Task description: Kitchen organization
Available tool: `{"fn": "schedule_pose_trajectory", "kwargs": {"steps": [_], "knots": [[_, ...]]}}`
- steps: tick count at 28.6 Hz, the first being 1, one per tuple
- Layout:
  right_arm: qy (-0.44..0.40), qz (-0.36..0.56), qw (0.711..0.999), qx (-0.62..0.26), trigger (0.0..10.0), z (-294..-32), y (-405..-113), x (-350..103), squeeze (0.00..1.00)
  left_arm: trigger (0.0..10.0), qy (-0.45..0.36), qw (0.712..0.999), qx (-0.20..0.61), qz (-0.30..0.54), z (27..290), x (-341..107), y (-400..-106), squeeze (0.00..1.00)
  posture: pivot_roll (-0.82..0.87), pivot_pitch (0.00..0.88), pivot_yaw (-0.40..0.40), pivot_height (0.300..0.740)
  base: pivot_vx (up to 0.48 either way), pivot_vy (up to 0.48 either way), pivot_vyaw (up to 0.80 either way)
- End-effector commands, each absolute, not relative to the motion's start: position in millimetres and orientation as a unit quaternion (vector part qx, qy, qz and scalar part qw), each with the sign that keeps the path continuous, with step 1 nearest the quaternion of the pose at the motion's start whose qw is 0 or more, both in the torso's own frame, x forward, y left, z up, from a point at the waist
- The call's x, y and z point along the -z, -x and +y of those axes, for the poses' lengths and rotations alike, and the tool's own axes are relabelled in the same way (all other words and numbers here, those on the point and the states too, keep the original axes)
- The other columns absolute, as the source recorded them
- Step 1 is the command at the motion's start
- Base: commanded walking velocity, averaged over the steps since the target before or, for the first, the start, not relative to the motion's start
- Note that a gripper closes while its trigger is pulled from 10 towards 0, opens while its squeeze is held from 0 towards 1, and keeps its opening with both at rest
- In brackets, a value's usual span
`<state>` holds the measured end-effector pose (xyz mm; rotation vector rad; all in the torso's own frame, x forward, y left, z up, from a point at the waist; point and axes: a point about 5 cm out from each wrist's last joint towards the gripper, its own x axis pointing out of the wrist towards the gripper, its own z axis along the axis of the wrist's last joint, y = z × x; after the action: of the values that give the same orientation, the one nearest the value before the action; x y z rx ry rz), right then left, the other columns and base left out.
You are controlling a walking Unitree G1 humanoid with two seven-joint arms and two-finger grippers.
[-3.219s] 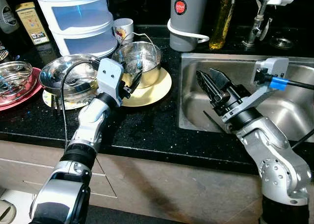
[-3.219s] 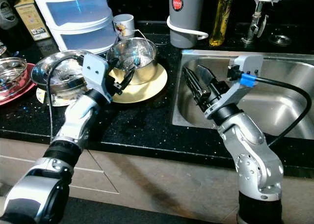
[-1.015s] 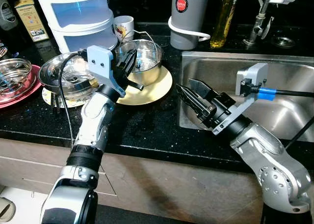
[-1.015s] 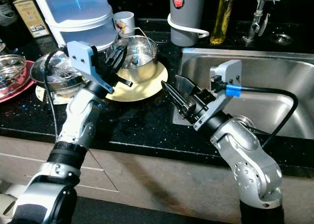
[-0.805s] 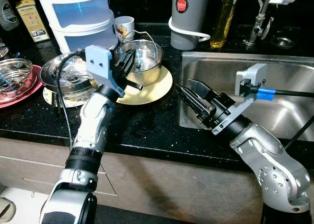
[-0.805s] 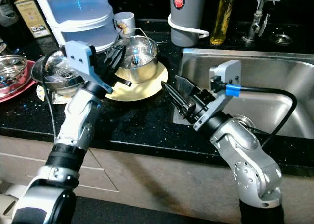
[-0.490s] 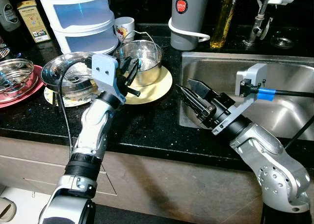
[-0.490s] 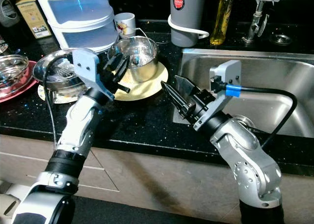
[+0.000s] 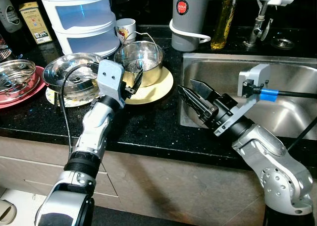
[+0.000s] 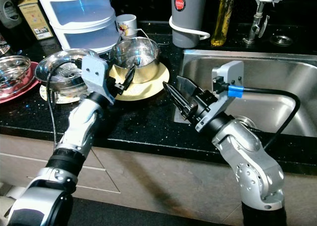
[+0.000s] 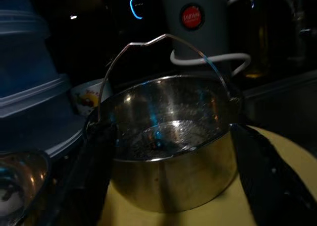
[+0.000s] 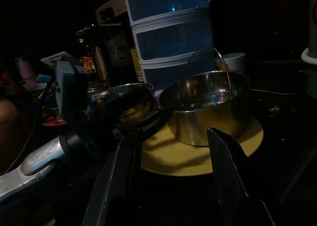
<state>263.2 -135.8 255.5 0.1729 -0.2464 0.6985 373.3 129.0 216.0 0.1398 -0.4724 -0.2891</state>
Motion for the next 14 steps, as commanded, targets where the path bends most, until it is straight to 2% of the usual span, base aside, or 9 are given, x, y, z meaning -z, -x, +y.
{"fn": "schedule_pose_trajectory", "kwargs": {"steps": [1, 14], "knots": [[-0.085, -0.116, 0.926, -0.348, 10.0, -132.8, -259.6, -254.8, 0.00, 10.0, -0.086, 0.959, 0.137, -0.232, 133.0, -215.9, -375.6, 0.00, -0.22, 0.122, 0.045, 0.740, 0.000, 0.000, 0.00], [-0.089, -0.112, 0.927, -0.347, 10.0, -127.7, -254.0, -256.8, 0.00, 10.0, -0.100, 0.956, 0.131, -0.244, 136.5, -228.4, -387.0, 0.00, -0.25, 0.165, 0.047, 0.740, 0.000, 0.000, 0.00]]}}
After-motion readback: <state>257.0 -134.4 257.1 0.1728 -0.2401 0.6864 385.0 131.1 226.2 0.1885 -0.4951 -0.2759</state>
